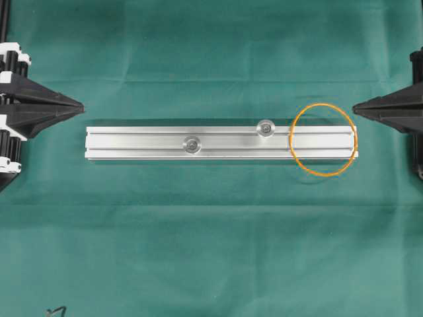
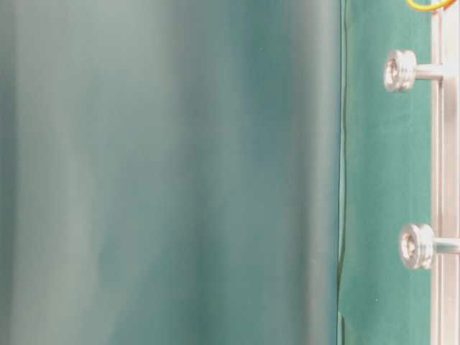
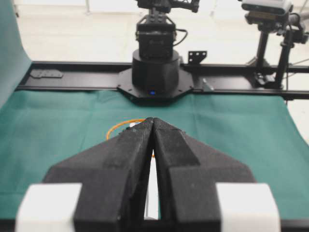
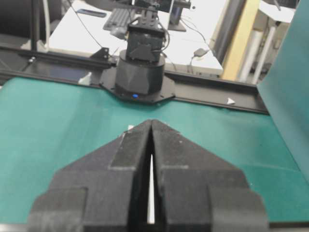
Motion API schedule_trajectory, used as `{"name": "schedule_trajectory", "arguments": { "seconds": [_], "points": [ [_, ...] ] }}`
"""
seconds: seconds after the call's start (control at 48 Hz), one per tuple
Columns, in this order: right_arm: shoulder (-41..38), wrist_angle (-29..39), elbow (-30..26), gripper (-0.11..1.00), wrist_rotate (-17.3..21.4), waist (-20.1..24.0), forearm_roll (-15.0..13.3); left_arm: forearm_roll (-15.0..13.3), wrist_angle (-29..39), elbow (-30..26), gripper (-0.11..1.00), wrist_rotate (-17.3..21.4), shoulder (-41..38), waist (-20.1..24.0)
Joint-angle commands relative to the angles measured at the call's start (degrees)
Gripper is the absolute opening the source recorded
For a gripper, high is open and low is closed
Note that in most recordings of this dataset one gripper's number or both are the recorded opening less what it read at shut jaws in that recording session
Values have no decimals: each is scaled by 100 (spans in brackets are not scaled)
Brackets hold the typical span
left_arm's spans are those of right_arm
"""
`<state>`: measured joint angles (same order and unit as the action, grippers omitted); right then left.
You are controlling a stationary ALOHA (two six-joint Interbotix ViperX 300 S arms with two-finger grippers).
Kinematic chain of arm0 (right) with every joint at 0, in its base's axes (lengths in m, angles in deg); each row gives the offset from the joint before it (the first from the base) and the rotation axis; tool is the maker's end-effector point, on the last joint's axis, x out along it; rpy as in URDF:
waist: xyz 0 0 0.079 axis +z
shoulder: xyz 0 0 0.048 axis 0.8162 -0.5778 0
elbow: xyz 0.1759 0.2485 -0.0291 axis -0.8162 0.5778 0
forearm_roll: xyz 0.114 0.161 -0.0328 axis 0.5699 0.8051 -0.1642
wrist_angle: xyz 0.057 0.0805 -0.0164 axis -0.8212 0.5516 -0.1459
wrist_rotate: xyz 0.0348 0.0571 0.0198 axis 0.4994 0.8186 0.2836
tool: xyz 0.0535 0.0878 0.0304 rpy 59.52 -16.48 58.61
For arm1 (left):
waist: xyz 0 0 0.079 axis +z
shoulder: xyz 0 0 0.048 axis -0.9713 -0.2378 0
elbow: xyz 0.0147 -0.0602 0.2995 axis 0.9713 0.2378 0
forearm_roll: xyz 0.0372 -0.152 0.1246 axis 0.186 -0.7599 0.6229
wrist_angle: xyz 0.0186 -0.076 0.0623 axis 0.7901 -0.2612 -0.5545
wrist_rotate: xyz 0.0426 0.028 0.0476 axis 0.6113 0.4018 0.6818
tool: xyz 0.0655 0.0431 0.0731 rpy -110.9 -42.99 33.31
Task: Hook the rubber onto the shaft.
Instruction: 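Move the right gripper toward the orange rubber band at the rail's right end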
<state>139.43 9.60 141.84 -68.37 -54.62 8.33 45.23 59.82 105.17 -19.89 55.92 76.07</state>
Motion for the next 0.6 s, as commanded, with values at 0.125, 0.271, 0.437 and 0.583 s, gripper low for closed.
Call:
{"name": "schedule_trajectory", "arguments": {
  "seconds": [0.125,0.271,0.437,0.583],
  "points": [
    [-26,185,-176,3,167,-18,26,193,123,-123,0,-18,-35,18],
    [-18,554,-343,3,343,-18,26,193,185,-149,0,-26,-26,18],
    [26,861,-738,3,642,-18,35,193,255,-387,0,-62,-26,18],
    [9,1327,-1248,3,677,-26,35,193,782,-879,0,-97,-26,18]
  ]
}}
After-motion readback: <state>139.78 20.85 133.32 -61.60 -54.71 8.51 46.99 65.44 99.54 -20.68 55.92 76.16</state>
